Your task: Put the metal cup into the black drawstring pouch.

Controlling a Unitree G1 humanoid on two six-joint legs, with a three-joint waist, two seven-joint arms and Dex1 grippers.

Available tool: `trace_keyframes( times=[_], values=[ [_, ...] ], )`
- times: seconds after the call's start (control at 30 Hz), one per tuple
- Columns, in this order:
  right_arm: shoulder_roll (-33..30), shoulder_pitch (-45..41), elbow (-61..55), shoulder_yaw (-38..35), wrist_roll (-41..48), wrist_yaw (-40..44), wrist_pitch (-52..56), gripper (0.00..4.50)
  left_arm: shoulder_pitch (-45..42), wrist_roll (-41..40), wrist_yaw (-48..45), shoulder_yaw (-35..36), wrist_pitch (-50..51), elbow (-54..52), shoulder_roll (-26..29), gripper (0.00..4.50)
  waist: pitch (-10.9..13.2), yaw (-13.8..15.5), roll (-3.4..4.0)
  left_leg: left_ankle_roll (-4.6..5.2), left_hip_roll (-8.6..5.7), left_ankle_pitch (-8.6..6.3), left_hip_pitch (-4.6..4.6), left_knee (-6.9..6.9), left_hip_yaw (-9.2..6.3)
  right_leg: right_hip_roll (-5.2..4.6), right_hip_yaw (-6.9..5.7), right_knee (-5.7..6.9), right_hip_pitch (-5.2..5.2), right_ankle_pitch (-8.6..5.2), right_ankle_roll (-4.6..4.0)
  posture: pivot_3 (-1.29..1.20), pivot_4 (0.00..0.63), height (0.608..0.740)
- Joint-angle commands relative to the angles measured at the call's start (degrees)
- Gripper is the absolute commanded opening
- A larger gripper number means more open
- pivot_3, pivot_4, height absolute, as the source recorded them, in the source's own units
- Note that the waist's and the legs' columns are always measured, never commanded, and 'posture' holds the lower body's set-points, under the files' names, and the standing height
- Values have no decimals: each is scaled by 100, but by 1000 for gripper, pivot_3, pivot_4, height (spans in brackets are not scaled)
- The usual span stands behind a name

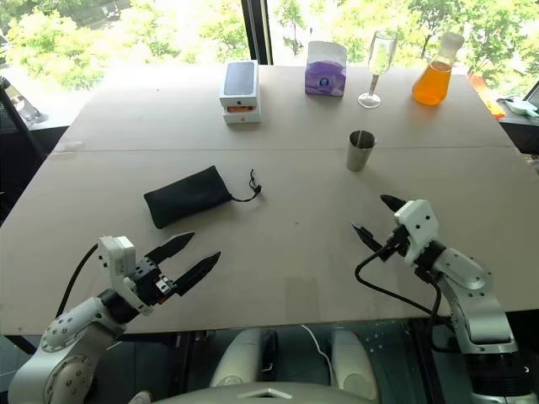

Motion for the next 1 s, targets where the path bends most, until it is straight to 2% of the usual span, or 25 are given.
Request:
trace_keyframes(
  times=[0.03,0.27,0.4,0.5,0.57,0.6,0.7,0.77,0.83,1.0],
  values=[
    [-52,-83,36,-148,11,118,-309,4500,-95,-45,245,144,-56,-271,-74,4482,0,0,0,0,0,0,0,0,0,0,0,0,0,0,0,0,150,740],
    [-119,-153,225,-230,254,613,-795,4500,-872,-400,1528,82,877,-623,-188,4482,0,10,0,0,-1,0,0,0,-4,2,-1,0,2,12,20,0,150,740],
    [-463,-211,61,-370,625,1097,-642,4500,-2003,-642,3195,102,1932,-779,-380,4482,1,37,2,1,-4,1,1,0,-10,2,-4,2,9,13,22,0,150,740],
    [-817,-320,-27,-486,847,1477,-606,4500,-3188,-754,4768,45,3320,-770,-573,4482,2,72,-1,1,-11,1,17,3,-18,2,-10,-1,32,13,24,0,150,740],
    [-998,-421,-54,-636,1064,1646,-518,4500,-4036,-589,5907,58,4300,-671,-932,4482,4,97,-5,1,-15,1,24,3,-19,2,-9,0,42,14,24,0,150,740],
    [-1064,-472,-70,-739,1195,1713,-501,4500,-4590,-409,6529,196,4925,-504,-1323,4482,3,116,-8,1,-27,1,25,3,-25,2,-13,0,45,14,26,0,150,740],
    [-1130,-537,-137,-914,1491,1815,-416,4500,-5790,191,7548,551,6216,-119,-2227,4482,6,133,-20,1,-39,1,30,4,-33,1,-19,-4,57,14,28,0,150,740],
    [-1129,-555,-217,-971,1656,1850,-316,4500,-6378,747,7920,660,6871,119,-2613,4482,7,126,-20,0,-42,1,30,2,-35,2,-20,-7,58,14,28,0,150,740],
    [-1079,-544,-336,-1006,1750,1818,-282,4500,-6646,1178,8230,345,7248,629,-2738,4482,8,116,-21,-1,-42,2,30,-4,-33,4,-17,-13,57,14,28,0,150,740],
    [-1019,-537,-398,-960,1700,1715,-260,4500,-7134,1848,8457,160,7327,1539,-3057,4482,10,126,-22,-11,-43,7,35,-24,-28,3,-13,-24,56,14,27,0,150,740]
  ],
)
